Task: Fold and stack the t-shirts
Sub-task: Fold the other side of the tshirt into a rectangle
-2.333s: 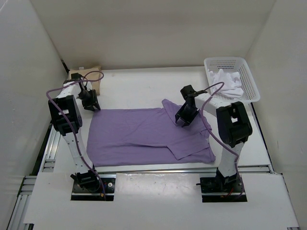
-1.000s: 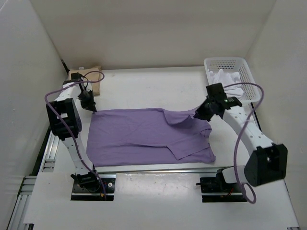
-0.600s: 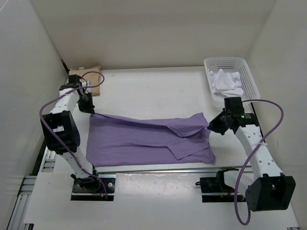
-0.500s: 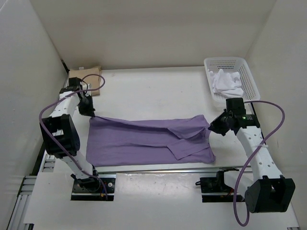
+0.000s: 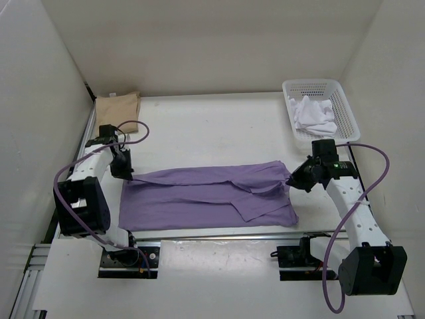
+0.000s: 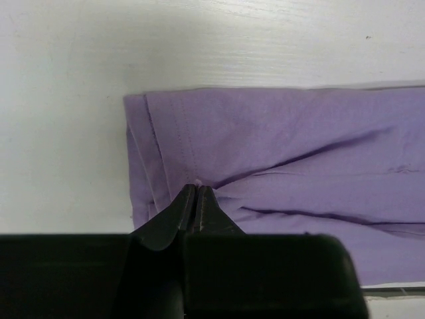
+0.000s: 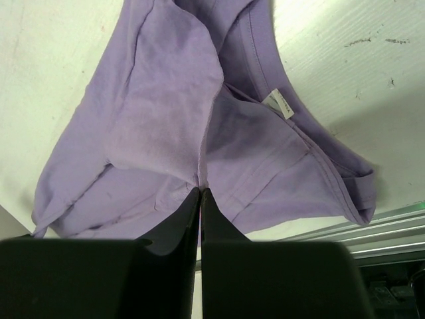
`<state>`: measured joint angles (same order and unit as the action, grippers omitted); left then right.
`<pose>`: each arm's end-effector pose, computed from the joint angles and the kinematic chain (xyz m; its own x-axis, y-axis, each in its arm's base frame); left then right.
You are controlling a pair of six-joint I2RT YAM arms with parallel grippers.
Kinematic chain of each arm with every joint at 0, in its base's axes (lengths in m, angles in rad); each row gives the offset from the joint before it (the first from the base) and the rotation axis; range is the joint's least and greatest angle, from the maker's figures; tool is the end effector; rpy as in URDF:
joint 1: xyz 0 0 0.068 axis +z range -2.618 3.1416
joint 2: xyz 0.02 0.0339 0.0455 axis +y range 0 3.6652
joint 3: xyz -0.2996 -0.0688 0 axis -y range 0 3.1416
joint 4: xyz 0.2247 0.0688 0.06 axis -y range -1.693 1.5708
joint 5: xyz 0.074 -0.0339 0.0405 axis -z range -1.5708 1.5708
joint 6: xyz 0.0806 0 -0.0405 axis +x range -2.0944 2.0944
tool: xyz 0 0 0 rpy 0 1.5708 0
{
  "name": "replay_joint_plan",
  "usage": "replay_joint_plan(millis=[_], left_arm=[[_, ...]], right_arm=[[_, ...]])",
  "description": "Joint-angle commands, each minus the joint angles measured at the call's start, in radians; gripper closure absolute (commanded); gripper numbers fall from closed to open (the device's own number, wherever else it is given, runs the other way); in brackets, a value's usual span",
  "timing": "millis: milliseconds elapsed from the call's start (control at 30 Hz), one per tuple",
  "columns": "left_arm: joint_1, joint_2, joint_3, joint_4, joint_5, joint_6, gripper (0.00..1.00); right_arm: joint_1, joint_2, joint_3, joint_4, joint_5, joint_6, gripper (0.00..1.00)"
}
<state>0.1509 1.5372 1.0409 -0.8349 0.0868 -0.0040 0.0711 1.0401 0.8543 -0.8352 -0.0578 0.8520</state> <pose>0.2707 0.0341 0.2088 -0.9599 -0.1500 -0.2370 -0.1333 0.9874 -0.0852 0.1802 0.0175 0.2576 -0.6361 0.7079 -0.3070 0.5735 0.6999 0.4257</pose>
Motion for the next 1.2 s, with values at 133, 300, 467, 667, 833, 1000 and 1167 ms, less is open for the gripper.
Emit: replay_joint_plan(millis=[133, 300, 467, 667, 833, 1000, 1167], left_arm=[[-0.023, -0.1, -0.057, 0.017, -0.033, 0.004, 0.82], [-0.024, -0.213, -0.085, -0.006, -0.013, 0.004, 0.66], [-0.024, -0.273, -0.14, -0.124, 0.037, 0.004, 0.55], [-0.014, -0.207, -0.108, -0.057, 0.013, 0.004, 0.43], [-0.04, -0.073, 0.016, 0.028, -0.013, 0.004, 0.41], [-0.102, 0.041, 0.019, 0.028, -0.122, 0.004, 0.47], [-0.172, -0.018, -0.126, 0.04, -0.165, 0.004, 0.54]], right_arm=[[-0.007, -0.014, -0.008, 0.048, -0.013, -0.021, 1.0], [-0.007, 0.008, -0.017, 0.058, -0.013, -0.03, 1.0], [-0.007, 0.008, -0.026, 0.067, -0.013, -0.03, 1.0], [-0.007, 0.008, -0.037, 0.076, -0.013, -0.03, 1.0], [-0.007, 0.008, -0.047, 0.076, -0.013, -0.03, 1.0], [-0.016, 0.008, -0.057, 0.076, -0.013, -0.03, 1.0], [-0.025, 0.017, -0.047, 0.085, -0.013, -0.039, 1.0]])
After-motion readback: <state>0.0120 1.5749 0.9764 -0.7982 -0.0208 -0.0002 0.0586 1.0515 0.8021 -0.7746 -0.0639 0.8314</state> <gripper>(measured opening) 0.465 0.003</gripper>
